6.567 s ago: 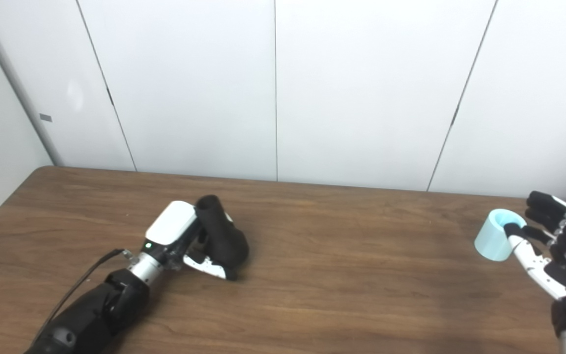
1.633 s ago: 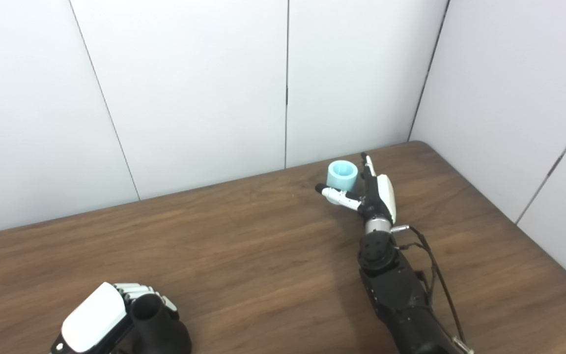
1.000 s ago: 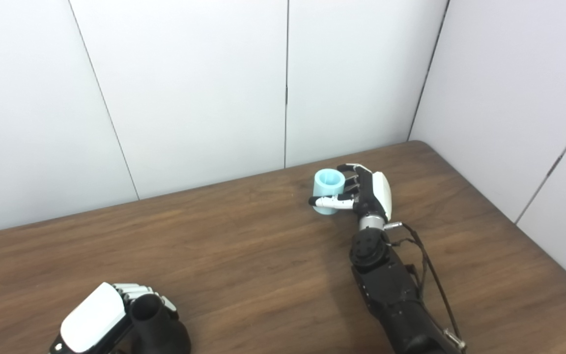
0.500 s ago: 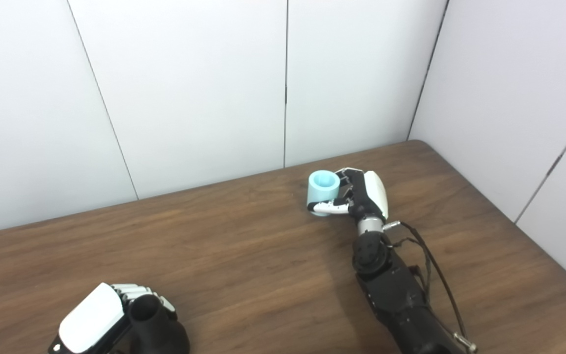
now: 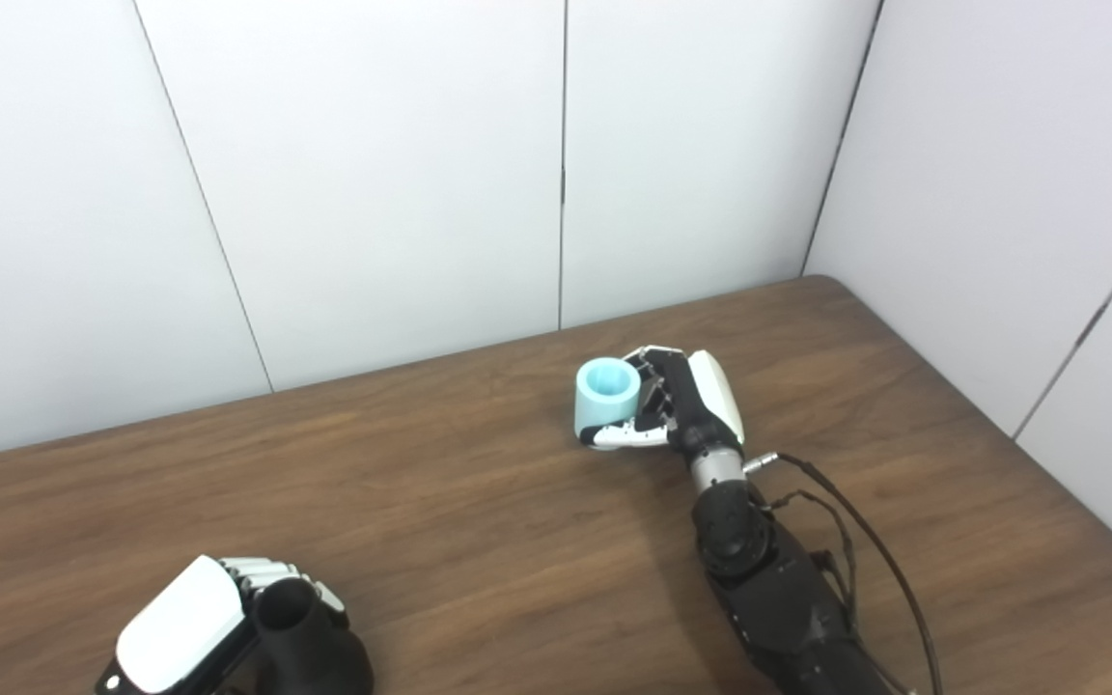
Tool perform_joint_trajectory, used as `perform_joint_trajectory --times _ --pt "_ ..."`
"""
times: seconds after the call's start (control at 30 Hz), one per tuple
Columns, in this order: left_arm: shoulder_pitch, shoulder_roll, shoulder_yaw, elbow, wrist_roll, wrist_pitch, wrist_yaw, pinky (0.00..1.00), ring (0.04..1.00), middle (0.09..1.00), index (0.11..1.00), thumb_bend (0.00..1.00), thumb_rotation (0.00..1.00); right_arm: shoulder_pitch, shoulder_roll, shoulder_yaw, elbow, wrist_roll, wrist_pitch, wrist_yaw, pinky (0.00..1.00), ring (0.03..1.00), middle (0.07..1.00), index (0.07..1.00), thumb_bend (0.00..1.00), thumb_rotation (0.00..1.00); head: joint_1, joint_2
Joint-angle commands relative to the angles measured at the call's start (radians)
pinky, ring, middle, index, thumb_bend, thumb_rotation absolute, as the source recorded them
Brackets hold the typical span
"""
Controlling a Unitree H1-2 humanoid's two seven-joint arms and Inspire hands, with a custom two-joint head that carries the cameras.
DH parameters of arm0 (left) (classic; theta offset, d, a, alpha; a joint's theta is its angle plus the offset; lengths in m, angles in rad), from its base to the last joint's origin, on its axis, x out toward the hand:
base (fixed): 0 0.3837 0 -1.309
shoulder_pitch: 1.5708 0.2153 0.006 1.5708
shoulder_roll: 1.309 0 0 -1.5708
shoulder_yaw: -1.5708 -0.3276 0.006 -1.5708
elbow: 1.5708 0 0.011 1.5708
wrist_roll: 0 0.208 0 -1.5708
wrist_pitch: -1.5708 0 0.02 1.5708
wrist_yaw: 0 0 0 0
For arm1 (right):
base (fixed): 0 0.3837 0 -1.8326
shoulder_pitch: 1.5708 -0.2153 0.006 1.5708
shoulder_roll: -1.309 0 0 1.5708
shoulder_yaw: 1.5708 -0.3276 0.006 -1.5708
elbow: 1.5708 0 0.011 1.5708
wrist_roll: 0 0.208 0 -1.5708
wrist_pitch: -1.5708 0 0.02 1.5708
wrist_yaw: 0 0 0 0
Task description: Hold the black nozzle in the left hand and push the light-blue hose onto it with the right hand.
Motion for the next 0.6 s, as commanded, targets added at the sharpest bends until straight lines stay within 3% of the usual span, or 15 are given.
perform_joint_trajectory --times 0.0,0.5,0.53,0.57 --pt "0.109 -0.01 -0.049 0.062 0.005 -0.018 -0.01 0.41 0.499 0.492 0.48 0.52 0.0 -0.024 -0.012 -0.006 -0.069 -0.012 -0.003 0.004 0.1 0.153 0.469 0.485 0.53 0.0 0.0 0.0" --pt "0.113 -0.027 -0.022 0.049 -0.009 -0.018 -0.058 0.41 0.501 0.494 0.477 0.52 0.0 -0.02 0.0 -0.003 -0.297 -0.03 0.086 0.106 0.05 0.1 0.469 0.483 0.53 0.0 0.028 0.0" --pt "0.113 -0.028 -0.02 0.049 -0.011 -0.018 -0.061 0.41 0.5 0.495 0.477 0.52 0.0 -0.019 0.001 -0.006 -0.309 -0.027 0.096 0.114 0.05 0.093 0.325 0.484 0.52 0.06 0.033 0.001" --pt "0.114 -0.029 -0.018 0.049 -0.012 -0.018 -0.064 0.41 0.501 0.495 0.476 0.52 0.0 -0.019 0.002 -0.007 -0.317 -0.026 0.104 0.12 0.04 0.091 0.242 0.484 0.52 0.1 0.036 0.002"
